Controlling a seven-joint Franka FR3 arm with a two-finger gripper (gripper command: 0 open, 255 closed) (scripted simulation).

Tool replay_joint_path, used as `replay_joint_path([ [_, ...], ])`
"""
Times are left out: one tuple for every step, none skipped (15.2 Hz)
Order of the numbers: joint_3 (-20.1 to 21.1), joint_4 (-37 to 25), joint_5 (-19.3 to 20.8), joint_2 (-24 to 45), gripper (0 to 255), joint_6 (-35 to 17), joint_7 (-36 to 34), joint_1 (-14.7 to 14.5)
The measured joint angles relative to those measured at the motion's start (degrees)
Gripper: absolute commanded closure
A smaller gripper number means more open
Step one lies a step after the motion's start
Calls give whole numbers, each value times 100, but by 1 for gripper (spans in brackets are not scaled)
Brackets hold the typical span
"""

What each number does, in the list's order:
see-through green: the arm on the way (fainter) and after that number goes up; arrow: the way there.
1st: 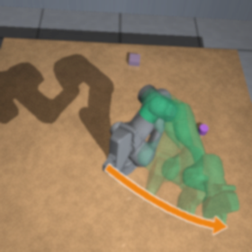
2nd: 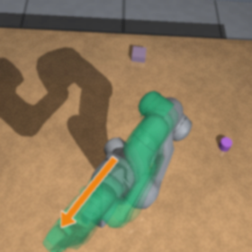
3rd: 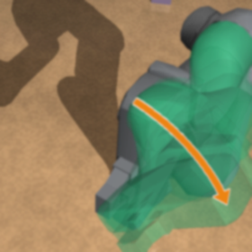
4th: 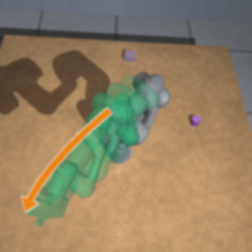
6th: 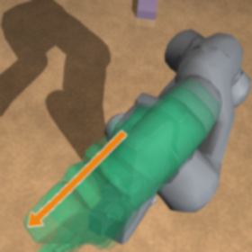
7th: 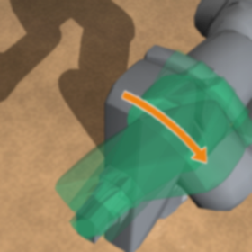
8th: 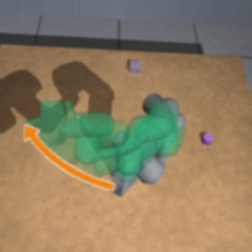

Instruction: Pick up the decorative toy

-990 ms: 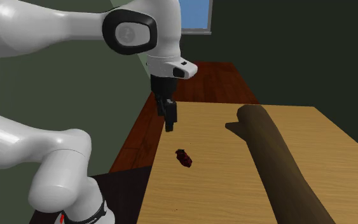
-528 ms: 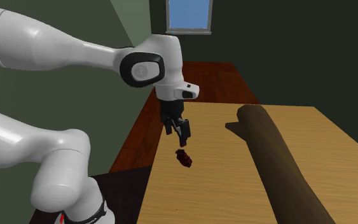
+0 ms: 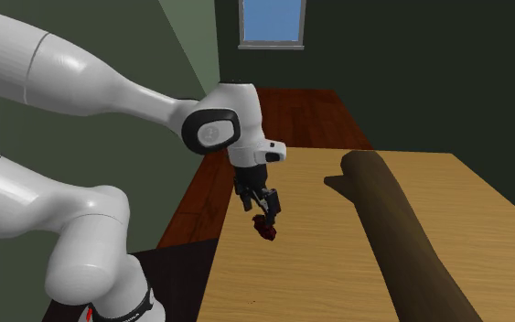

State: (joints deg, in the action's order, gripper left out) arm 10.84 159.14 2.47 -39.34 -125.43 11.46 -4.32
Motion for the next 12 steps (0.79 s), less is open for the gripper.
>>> replay_joint_path([
  [10, 48, 5, 44, 0, -93, -12, 4],
  [21, 119, 12, 100, 0, -219, -27, 12],
  [24, 149, 15, 117, 0, -267, -32, 14],
  [25, 169, 19, 134, 255, -305, -33, 19],
  [25, 177, 21, 143, 255, -326, -33, 21],
  [24, 181, 22, 145, 255, -335, -33, 22],
  [24, 182, 22, 145, 255, -340, -33, 22],
  [24, 180, 22, 147, 255, -343, -33, 23],
  [24, 180, 22, 147, 255, -344, -32, 23],
  [24, 179, 22, 149, 255, -345, -32, 23],
  [24, 179, 22, 150, 255, -345, -31, 23],
  [24, 178, 22, 149, 255, -344, -31, 23],
])
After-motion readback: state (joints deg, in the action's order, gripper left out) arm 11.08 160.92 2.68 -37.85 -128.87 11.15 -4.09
